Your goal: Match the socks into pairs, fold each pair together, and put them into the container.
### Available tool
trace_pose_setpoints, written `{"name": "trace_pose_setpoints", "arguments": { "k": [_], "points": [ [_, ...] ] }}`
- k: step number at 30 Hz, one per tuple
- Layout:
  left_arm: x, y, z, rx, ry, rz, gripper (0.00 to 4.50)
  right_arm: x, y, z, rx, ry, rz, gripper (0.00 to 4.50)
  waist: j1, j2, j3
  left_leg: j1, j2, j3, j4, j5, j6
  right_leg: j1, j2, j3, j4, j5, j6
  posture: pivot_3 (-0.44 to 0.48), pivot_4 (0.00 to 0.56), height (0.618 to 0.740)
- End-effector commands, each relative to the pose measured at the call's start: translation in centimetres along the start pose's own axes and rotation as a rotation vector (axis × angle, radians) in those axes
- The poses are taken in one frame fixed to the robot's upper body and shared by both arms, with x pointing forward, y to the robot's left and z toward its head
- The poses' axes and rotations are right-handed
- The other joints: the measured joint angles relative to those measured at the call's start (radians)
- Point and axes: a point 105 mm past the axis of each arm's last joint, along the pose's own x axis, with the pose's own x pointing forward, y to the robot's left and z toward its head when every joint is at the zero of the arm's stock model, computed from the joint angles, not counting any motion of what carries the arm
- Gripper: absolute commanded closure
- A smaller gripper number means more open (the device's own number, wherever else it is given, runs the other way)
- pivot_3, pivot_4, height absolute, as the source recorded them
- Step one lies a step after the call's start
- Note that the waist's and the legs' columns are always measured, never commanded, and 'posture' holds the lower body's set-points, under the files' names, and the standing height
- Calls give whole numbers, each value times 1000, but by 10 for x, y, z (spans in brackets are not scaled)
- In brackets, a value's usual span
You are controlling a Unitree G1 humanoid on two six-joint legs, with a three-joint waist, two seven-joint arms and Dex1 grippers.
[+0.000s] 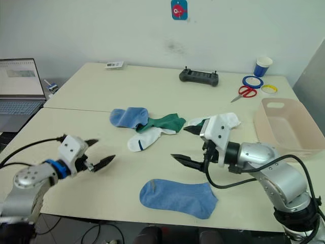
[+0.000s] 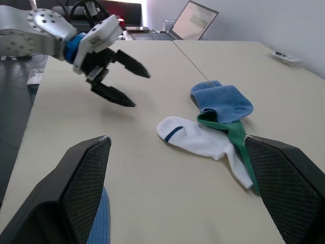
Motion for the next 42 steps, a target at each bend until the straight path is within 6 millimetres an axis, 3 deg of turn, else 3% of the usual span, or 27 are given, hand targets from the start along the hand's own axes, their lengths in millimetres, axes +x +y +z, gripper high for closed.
{"name": "trace_pose_setpoints", "arguments": {
  "k": [1,6,14,22,32,36,42],
  "points": [
    [22,15,8,95,-28,33,16,3,1,8,-50,-20,-6,0,-3,0,0,0,0,0,0,0,0,0,0,0,0,0,1,0,150,740],
    [71,28,31,-42,-82,33,16,1,1,4,-57,-7,-35,0,-4,-1,0,-1,-1,1,1,0,0,0,0,0,0,1,2,0,150,740],
    [106,24,49,-39,-77,-3,16,-3,2,0,-48,9,-75,0,-26,-1,0,-1,0,-2,0,0,0,-1,2,-2,1,3,-2,0,150,740],
    [107,34,46,50,-38,54,16,-4,3,0,-40,14,-98,0,-25,-1,0,-2,0,-2,0,0,0,0,2,-2,1,3,-1,0,150,740],
    [106,30,34,55,28,20,16,-3,3,1,-40,12,-107,0,-24,-1,0,-2,0,-3,0,0,0,0,2,-2,1,3,-1,0,150,740],
    [105,33,29,43,61,34,870,-6,1,0,-31,12,-131,0,-24,-1,0,-2,0,-3,0,0,0,0,2,-2,1,3,-1,0,150,740],
    [105,35,25,3,78,57,2842,-8,0,-1,-20,15,-154,0,-24,-1,0,-2,0,-3,1,0,0,0,2,-2,1,3,-1,0,150,740]
  ]
}}
